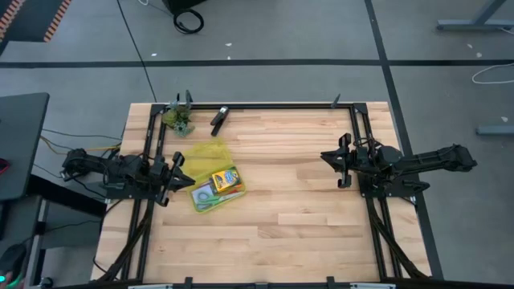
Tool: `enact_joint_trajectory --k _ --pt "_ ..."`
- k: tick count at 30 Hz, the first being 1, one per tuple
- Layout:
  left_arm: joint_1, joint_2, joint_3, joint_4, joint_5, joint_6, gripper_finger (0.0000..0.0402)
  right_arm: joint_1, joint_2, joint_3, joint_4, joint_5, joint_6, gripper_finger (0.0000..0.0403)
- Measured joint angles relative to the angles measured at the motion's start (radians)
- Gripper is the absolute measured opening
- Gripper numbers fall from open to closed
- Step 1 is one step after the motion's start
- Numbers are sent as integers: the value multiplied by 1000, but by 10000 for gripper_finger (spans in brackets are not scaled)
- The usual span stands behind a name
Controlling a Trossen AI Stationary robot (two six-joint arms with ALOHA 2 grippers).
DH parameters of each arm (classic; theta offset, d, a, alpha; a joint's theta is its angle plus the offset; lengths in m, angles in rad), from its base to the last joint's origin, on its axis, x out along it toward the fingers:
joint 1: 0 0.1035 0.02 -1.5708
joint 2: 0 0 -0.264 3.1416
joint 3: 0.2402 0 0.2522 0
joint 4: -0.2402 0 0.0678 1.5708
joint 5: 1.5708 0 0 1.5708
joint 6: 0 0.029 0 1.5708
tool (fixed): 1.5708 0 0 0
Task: Pack school essentials
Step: Return to Home Position
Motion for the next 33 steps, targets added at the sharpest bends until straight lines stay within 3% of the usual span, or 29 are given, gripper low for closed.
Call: enact_joint_trajectory --k 33 --pt "0 0 0 0 0 0 31 0 0 0 0 0 0 51"
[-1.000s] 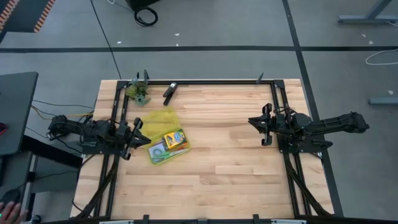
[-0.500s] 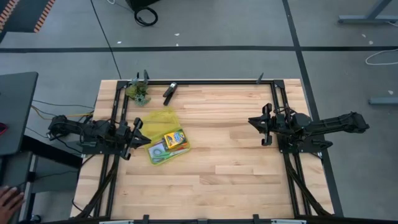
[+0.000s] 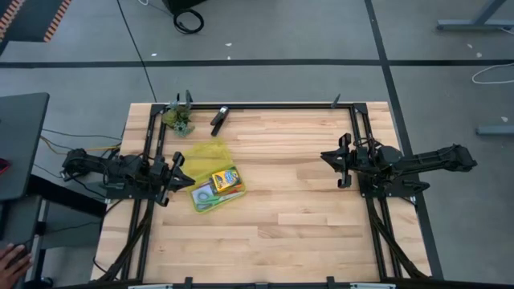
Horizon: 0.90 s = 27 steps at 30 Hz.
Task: Pack school essentials
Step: Return to Home Position
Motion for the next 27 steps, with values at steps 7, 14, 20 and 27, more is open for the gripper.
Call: enact_joint_trajectory --k 7,14,20,27 --pt "0 0 0 0 0 0 28 0 0 0 0 0 0 51" --pt "0 0 0 0 0 0 38 0 0 0 0 0 0 51" --pt "0 0 0 0 0 0 34 0 0 0 0 0 0 51" --pt "0 0 0 0 0 0 29 0 0 0 0 0 0 51"
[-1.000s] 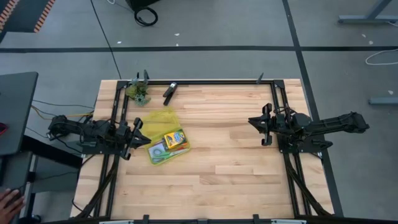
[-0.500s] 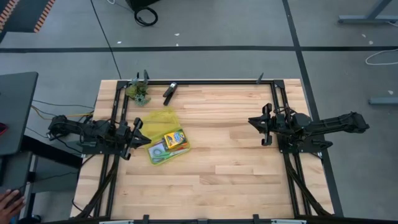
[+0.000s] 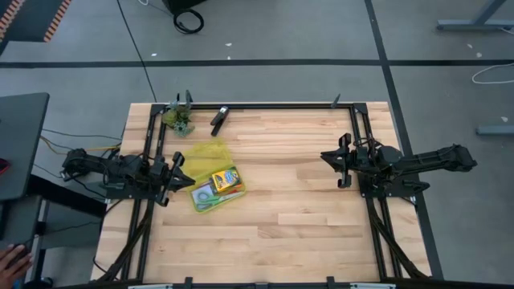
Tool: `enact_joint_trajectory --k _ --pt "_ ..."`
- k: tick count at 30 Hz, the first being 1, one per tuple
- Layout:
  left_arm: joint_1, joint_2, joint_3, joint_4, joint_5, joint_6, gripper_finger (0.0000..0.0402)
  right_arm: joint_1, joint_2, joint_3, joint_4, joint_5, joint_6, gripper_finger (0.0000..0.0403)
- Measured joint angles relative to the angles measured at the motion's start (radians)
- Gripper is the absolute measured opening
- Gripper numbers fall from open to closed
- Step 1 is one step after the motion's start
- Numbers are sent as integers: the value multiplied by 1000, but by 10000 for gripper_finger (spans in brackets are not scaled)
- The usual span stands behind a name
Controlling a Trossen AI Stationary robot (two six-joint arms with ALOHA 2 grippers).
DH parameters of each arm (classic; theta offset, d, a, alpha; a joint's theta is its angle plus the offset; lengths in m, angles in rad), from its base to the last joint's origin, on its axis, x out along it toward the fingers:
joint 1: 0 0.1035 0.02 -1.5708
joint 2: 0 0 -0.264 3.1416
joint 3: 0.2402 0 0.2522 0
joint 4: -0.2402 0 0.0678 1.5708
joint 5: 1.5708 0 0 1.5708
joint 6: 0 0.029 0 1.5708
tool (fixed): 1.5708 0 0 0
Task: Pack school essentials
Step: Return to Home Position
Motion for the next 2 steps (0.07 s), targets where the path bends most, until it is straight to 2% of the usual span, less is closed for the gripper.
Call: enact_joint_trajectory --k 2 --pt "0 0 0 0 0 0 32 0 0 0 0 0 0 51"
